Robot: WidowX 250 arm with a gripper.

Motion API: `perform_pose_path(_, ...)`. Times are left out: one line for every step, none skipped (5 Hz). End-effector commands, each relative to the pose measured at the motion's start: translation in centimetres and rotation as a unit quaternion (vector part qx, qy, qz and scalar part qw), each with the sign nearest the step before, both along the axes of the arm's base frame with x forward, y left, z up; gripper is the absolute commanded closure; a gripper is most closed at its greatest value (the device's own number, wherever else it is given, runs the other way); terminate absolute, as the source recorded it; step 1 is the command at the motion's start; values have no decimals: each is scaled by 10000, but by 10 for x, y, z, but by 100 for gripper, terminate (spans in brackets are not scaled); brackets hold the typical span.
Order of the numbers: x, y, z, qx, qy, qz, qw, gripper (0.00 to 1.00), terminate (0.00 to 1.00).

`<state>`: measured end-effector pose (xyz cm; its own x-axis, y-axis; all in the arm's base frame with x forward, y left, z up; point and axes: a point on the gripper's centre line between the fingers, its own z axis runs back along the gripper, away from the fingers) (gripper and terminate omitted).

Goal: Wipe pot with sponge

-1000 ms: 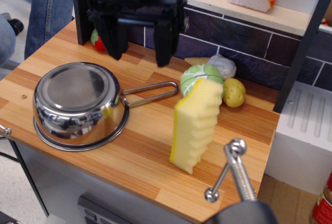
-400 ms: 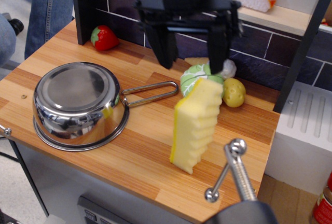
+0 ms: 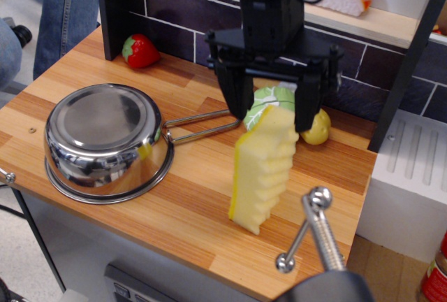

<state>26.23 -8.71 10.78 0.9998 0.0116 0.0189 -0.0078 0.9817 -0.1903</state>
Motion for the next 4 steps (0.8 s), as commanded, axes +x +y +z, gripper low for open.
perform_pose_path(-5,-5,-15,182,-82,-145,9997,0,0)
perform_pose_path(-1,-4,-22,363,-144,-32,9992,0,0)
perform_pose_path(1,4,-14,435,-207,35,9988,100,0)
perform_pose_path(-2,21,6,557,-431,139,9974,100,0)
